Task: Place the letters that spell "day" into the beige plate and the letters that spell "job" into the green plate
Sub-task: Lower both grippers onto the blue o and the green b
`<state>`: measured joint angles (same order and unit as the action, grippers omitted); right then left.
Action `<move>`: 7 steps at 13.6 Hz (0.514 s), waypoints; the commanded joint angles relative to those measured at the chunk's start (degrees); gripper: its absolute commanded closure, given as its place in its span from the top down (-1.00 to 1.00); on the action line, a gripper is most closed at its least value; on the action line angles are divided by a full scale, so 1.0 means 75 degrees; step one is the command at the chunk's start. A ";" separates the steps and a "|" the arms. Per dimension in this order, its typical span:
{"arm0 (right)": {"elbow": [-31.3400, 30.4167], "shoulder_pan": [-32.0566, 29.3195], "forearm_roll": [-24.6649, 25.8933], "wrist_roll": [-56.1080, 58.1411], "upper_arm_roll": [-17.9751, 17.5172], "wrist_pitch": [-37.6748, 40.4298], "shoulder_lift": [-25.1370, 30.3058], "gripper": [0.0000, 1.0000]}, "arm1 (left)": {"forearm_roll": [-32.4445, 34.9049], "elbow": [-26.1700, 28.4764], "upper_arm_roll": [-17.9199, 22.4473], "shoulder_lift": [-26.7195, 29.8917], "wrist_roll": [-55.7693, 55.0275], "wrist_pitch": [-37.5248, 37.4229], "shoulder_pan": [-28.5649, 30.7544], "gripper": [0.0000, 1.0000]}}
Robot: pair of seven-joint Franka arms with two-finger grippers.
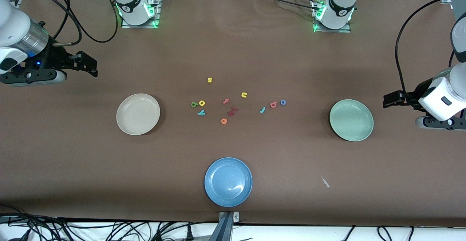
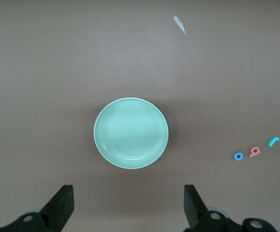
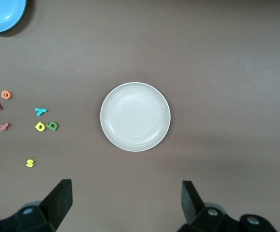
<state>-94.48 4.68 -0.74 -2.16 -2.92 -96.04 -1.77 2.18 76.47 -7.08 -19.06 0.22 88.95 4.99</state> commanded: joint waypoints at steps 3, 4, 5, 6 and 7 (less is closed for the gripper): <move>0.0058 0.0184 0.0122 0.0007 -0.0020 0.0183 0.0037 1.00 | -0.0243 0.0151 0.0018 0.0139 0.0123 -0.0047 0.0084 1.00; 0.0058 0.0265 0.0122 -0.0005 -0.0020 0.0335 0.0026 1.00 | -0.0255 0.0151 0.0018 0.0139 0.0100 -0.0047 0.0096 1.00; 0.0047 0.0417 0.0122 -0.0005 -0.0020 0.0406 -0.0056 1.00 | -0.0255 0.0151 0.0018 0.0127 0.0135 -0.0047 0.0096 1.00; 0.0047 0.0616 0.0134 -0.0005 -0.0020 0.0453 -0.0184 1.00 | -0.0278 0.0139 0.0018 0.0104 0.0124 -0.0047 0.0107 1.00; 0.0047 0.0768 0.0122 -0.0016 -0.0009 0.0453 -0.0325 1.00 | -0.0302 0.0116 0.0018 0.0069 0.0112 -0.0047 0.0107 1.00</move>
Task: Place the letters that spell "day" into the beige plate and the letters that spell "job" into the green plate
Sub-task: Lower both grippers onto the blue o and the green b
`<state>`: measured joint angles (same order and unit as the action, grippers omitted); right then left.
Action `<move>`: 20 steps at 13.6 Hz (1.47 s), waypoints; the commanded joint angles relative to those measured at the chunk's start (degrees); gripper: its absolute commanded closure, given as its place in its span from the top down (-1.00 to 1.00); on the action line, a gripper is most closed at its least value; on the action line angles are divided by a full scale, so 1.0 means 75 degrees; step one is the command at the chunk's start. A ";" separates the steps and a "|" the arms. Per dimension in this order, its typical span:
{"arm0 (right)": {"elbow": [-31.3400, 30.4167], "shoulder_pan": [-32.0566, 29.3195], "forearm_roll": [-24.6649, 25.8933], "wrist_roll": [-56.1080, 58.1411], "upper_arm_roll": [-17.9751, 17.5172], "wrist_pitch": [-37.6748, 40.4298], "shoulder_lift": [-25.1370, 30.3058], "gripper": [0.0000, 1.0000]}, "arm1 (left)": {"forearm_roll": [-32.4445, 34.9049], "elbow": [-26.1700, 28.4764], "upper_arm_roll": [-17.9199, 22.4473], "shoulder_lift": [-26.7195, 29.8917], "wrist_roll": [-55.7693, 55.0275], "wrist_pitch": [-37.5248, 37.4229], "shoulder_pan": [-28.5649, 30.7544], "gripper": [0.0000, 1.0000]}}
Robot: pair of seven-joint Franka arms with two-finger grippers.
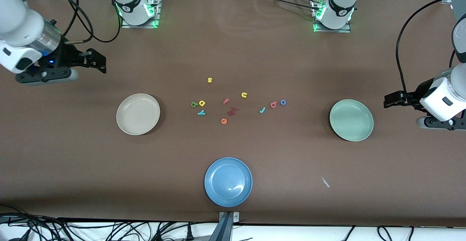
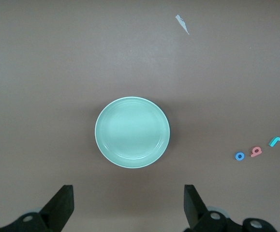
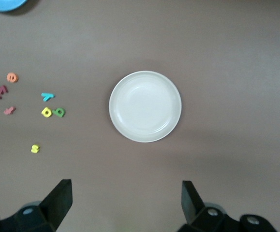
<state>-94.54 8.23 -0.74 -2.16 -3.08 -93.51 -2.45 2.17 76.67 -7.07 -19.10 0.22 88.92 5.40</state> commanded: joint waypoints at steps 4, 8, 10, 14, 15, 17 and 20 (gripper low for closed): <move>0.0043 0.0823 -0.0100 -0.0063 0.0001 0.0023 -0.0890 1.00 | -0.0359 0.0662 -0.0181 0.0040 0.0076 -0.0921 -0.0064 1.00; -0.0050 0.1679 -0.0077 0.0217 0.0001 -0.0492 -0.1581 1.00 | -0.1798 0.1283 -0.0462 -0.0065 -0.0695 -0.0724 -0.0192 1.00; -0.0121 0.1890 -0.0101 0.1429 -0.0046 -0.0761 -0.1851 1.00 | -0.1836 0.1832 -0.0463 -0.0136 -0.1630 0.0279 -0.0764 0.99; -0.1464 0.1926 -0.0101 0.2491 -0.0280 -0.2690 -0.1935 1.00 | -0.1848 0.3483 -0.0463 -0.0171 -0.3120 0.2739 -0.1784 0.98; -0.2037 0.1926 -0.0089 0.2491 -0.0466 -0.3682 -0.1969 1.00 | -0.1848 0.3917 -0.0463 -0.0171 -0.3355 0.3268 -0.1995 0.98; -0.2616 0.1926 -0.0077 0.2689 -0.0527 -0.4873 -0.2366 0.80 | -0.1848 0.4668 -0.0463 -0.0229 -0.3731 0.4415 -0.2312 0.98; -0.2558 0.1984 0.0004 0.3707 -0.0550 -0.5319 -0.2882 0.39 | -0.1848 0.5245 -0.0463 -0.0697 -0.4188 0.6082 -0.2641 0.70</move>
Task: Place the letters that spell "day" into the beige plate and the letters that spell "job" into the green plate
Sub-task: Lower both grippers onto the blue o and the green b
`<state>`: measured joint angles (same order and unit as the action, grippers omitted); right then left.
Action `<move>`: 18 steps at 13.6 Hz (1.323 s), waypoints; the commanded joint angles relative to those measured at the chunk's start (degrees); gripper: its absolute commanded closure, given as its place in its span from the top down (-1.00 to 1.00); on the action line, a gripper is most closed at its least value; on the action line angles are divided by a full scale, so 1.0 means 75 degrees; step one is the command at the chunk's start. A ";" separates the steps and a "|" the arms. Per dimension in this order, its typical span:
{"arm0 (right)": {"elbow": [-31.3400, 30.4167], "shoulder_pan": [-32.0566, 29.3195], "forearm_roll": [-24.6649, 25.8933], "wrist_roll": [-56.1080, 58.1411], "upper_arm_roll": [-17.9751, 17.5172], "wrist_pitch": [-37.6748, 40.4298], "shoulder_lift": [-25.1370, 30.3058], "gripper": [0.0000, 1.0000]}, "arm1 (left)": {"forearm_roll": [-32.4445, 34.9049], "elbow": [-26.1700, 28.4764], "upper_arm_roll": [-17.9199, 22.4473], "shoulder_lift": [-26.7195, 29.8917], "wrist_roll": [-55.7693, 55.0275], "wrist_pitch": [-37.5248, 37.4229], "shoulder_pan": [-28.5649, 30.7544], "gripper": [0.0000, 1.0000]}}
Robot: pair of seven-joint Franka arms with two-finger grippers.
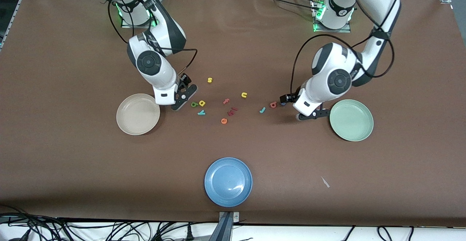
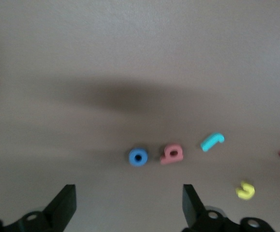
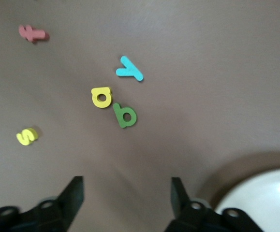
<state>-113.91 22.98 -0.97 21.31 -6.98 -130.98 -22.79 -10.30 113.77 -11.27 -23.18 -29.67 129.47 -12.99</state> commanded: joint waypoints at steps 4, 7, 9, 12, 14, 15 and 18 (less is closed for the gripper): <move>0.0047 0.0030 0.0036 0.1529 -0.0042 -0.1132 -0.0699 0.31 | -0.0185 0.0253 0.0097 -0.0705 -0.0332 0.0958 -0.0202 0.13; 0.0070 0.0276 0.0036 0.1541 -0.0042 -0.1635 -0.0933 0.31 | -0.0185 0.0241 0.0097 -0.0929 -0.0661 0.1546 -0.0261 0.13; 0.0070 0.0323 0.0048 0.1553 -0.0031 -0.1882 -0.1109 0.27 | -0.0185 0.0241 0.0097 -0.0941 -0.0778 0.1546 -0.0272 0.13; 0.0128 0.0370 0.0083 0.1588 -0.0030 -0.1930 -0.1179 0.24 | -0.0174 0.0229 0.0097 -0.1116 -0.0813 0.1546 -0.0401 -0.02; 0.0141 0.0405 0.0234 0.1588 -0.0030 -0.2000 -0.1227 0.24 | -0.0174 0.0241 0.0097 -0.1128 -0.0988 0.1534 -0.0506 -0.02; 0.0141 0.0405 0.0235 0.1588 -0.0030 -0.2000 -0.1238 0.24 | -0.0174 0.0241 0.0097 -0.1128 -0.1013 0.1476 -0.0507 -0.02; 0.0175 0.0405 0.0247 0.1588 -0.0030 -0.2024 -0.1367 0.23 | -0.0162 0.0264 0.0097 -0.1117 -0.1071 0.1312 -0.0542 -0.02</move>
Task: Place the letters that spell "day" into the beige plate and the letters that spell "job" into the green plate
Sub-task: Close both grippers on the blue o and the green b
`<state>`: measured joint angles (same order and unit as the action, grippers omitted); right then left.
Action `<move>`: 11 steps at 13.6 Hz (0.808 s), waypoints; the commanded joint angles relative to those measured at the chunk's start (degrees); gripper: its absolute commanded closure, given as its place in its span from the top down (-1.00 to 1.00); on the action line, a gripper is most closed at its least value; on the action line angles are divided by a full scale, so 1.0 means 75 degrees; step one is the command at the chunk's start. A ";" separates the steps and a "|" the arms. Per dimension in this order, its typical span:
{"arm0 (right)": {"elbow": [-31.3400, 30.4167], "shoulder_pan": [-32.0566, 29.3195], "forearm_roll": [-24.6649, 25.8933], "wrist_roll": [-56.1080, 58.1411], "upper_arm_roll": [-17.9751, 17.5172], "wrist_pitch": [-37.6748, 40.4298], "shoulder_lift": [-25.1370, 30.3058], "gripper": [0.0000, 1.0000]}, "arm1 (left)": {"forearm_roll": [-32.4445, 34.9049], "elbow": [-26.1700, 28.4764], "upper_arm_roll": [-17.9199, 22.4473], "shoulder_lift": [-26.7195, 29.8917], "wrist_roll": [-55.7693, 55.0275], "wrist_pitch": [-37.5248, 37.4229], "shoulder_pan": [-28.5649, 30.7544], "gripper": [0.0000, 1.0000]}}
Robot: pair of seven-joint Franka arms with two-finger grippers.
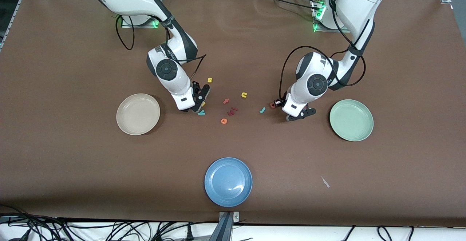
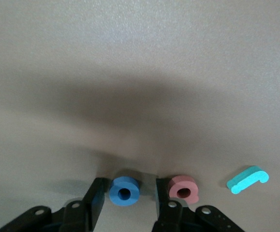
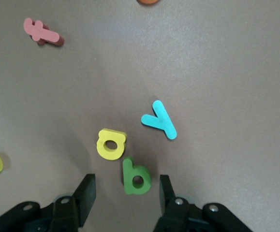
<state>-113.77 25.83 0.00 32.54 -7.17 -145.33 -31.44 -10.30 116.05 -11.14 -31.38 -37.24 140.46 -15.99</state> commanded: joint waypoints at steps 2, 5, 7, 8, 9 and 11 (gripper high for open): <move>0.0157 0.0024 0.0129 0.0092 -0.0005 -0.0111 -0.0226 0.21 | -0.0103 -0.0040 0.0090 -0.0046 -0.0063 -0.0153 -0.0141 -0.12; 0.0157 0.0036 0.0141 0.0092 -0.0005 -0.0099 -0.0250 -0.71 | -0.0103 -0.0029 0.0090 -0.0093 -0.0086 -0.0165 -0.0141 -0.34; 0.0157 0.0036 0.0141 0.0057 -0.0005 -0.0064 -0.0238 -1.00 | -0.0103 -0.0029 0.0090 -0.0093 -0.0109 -0.0165 -0.0141 -0.60; 0.0157 0.0047 0.0141 0.0045 -0.0005 -0.0029 -0.0180 -1.00 | -0.0103 -0.0040 0.0090 -0.0093 -0.0109 -0.0165 -0.0130 -0.74; 0.0157 0.0036 0.0141 0.0056 0.0006 0.0018 -0.0121 -1.00 | -0.0103 -0.0052 0.0102 -0.0047 -0.0109 -0.0235 -0.0118 -0.83; 0.0169 0.0012 0.0129 0.0068 0.0100 0.0484 0.0264 -1.00 | -0.0045 -0.0134 0.0149 0.0395 0.0030 -0.0934 0.0010 -0.85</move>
<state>-112.91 25.89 0.28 32.60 -7.02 -145.06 -32.14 -10.30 115.65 -10.79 -31.15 -37.75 138.25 -16.04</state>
